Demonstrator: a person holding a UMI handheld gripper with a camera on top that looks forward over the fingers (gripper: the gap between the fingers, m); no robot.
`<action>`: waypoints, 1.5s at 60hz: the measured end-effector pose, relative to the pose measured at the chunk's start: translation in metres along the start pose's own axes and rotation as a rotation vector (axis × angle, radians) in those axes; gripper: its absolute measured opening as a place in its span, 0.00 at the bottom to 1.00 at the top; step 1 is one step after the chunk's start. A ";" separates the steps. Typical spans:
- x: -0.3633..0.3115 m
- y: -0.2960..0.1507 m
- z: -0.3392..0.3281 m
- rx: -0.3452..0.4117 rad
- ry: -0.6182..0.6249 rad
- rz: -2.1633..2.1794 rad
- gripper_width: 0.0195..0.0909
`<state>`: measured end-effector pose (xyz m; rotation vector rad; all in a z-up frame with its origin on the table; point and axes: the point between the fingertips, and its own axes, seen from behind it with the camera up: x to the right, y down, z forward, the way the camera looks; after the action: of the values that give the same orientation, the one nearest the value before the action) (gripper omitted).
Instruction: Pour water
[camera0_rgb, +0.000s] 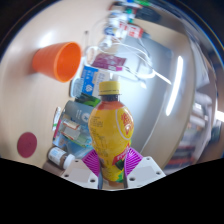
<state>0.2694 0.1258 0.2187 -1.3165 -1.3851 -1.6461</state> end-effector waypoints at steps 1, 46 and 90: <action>-0.001 -0.006 0.002 0.013 0.000 -0.045 0.12; 0.042 -0.012 0.018 0.111 -0.029 0.554 0.12; -0.179 0.008 -0.018 0.139 -0.387 1.888 0.21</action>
<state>0.3283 0.0814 0.0545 -1.8138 0.0355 0.0107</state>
